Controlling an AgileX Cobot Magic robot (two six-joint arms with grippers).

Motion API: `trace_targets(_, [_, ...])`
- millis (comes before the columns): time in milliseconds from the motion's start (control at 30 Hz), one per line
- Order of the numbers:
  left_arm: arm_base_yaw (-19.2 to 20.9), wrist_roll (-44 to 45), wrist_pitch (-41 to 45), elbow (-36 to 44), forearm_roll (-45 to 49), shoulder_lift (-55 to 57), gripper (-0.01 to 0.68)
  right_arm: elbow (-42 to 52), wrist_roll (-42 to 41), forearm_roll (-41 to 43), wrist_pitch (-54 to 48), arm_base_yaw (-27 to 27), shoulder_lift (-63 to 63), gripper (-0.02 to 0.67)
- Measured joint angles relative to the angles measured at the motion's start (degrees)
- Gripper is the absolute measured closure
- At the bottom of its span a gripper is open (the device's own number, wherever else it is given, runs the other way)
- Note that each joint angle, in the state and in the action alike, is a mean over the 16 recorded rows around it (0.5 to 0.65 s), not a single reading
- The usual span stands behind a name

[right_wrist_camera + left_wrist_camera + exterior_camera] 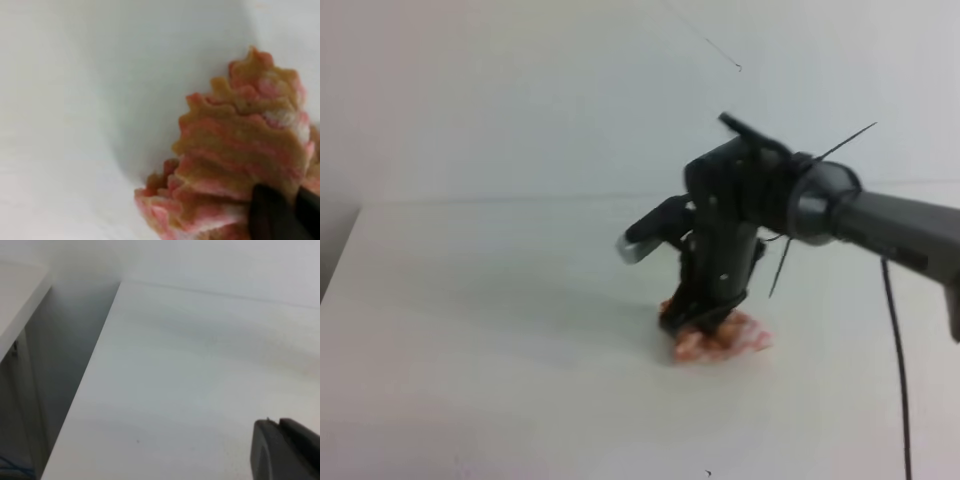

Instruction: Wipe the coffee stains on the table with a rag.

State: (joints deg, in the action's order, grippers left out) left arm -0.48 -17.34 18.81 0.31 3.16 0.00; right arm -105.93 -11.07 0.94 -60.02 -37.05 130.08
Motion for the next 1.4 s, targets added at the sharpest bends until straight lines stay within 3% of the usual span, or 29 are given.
trace_targets(367, [0.0,0.0,0.0,-0.3,0.0,-0.2,0.675,12.5,0.9,2.1,2.1,17.4,-10.1,0.652])
trace_targets(567, [0.0,0.0,0.0,-0.3,0.0,-0.2,0.675,22.6,0.5,2.6,8.8,22.5,-16.3,0.652])
trace_targets(733, [0.0,0.0,0.0,-0.3,0.0,-0.2,0.675,29.3,-0.4,-0.9,14.5,23.7,-18.5,0.652])
trace_targets(1000, [0.0,0.0,0.0,-0.3,0.0,0.0,0.675,34.9,-3.7,-12.4,21.1,18.8,-18.2,0.652])
trace_targets(1233, [0.0,0.0,0.0,-0.3,0.0,0.0,0.675,37.0,-6.6,-20.5,25.9,6.5,-18.2,0.652])
trace_targets(1400, [0.0,0.0,0.0,-0.2,0.0,0.0,0.675,37.2,-6.5,-20.9,28.2,-1.9,-18.0,0.652])
